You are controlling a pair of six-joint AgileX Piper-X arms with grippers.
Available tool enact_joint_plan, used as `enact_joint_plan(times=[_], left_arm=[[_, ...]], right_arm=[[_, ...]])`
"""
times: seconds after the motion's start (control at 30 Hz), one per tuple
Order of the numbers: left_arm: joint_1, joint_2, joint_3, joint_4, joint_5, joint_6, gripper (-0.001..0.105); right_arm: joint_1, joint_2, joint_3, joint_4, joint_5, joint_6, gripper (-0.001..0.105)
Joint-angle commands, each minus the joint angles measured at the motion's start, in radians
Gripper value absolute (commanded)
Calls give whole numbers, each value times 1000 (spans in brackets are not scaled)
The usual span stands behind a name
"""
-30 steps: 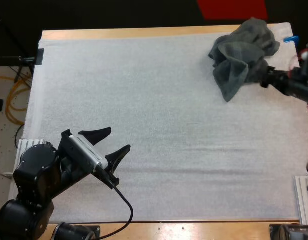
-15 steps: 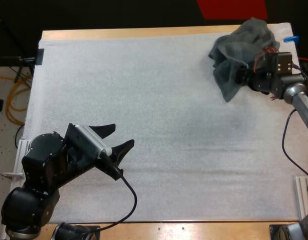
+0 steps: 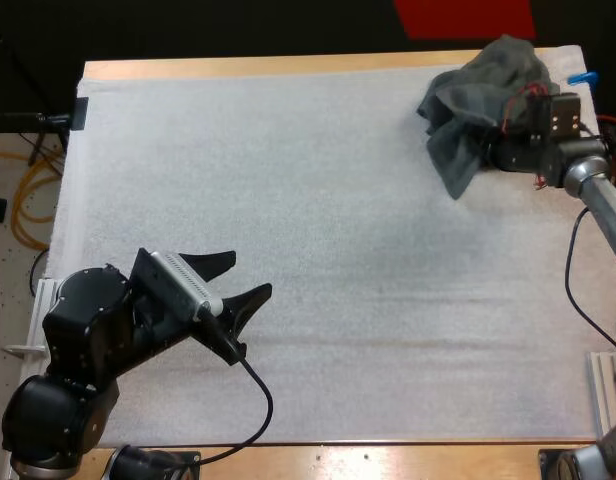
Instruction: Pick towel from pile fold and stack
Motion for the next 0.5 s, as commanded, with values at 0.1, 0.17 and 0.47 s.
enact_joint_plan(times=[0.1,0.17,0.47], left_arm=[[-3,2,-5,-18,30,-10,60],[-3,2,-5,-18,30,-10,60],[-3,2,-32,-6,81,-56,60]], right_arm=[[1,-165,-15,2,-14,-94,0],[1,-259,-15,21,-5,-139,0],[1,-625,-15,141,9,-202,0]])
